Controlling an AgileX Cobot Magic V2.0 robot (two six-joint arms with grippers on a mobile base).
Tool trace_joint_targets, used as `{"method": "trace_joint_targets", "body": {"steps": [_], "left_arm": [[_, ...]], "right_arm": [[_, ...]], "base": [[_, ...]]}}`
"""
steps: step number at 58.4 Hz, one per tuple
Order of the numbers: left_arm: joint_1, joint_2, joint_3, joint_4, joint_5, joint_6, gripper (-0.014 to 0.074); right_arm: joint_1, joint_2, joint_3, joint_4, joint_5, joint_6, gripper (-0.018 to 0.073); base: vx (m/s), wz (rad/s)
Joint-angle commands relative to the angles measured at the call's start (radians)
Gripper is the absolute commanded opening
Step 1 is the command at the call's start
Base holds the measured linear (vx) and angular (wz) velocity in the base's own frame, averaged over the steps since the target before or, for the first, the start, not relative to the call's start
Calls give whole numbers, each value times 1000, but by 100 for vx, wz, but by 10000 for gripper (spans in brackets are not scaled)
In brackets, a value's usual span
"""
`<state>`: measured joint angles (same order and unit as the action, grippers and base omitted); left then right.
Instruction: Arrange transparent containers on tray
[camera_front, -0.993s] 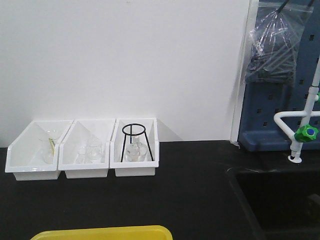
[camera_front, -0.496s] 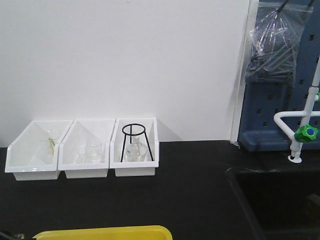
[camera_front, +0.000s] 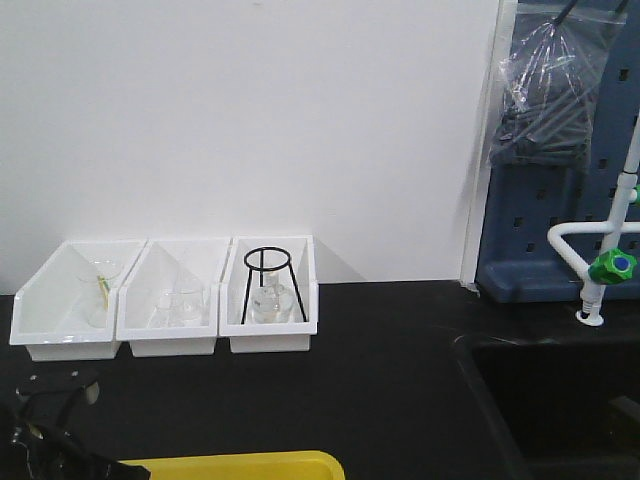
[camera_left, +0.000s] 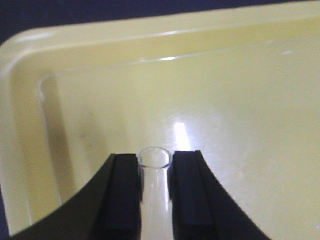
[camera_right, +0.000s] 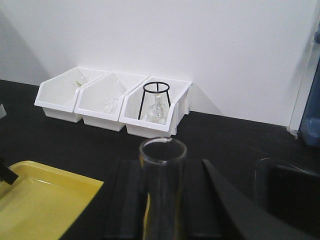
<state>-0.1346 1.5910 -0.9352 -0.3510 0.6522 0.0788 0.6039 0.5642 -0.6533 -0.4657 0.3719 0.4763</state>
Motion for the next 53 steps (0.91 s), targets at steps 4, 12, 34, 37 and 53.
{"method": "trace_joint_targets", "body": {"steps": [4,12,34,37,53], "left_arm": [[-3,21,-32,13,-40,-16,2],[-3,71,-32,32,-76,-25,4],[-3,120,-32,36,-156,-33,142],[-3,120,-32,37,-160,-30,184],[-3,120,-32,65,-175,-31,412]], "right_arm": [[-1,6,-28,-13,-68,-8,-11],[-1,6,-28,-13,-68,-8,-11],[-1,6,-28,-9,-69,-8,-11],[-1,6,-28,-8,-69,-8,-11],[-1,6,-28,-8,-69,-8,-11]], "base": [[0,0],[0,0],[0,0],[0,0],[0,0]]}}
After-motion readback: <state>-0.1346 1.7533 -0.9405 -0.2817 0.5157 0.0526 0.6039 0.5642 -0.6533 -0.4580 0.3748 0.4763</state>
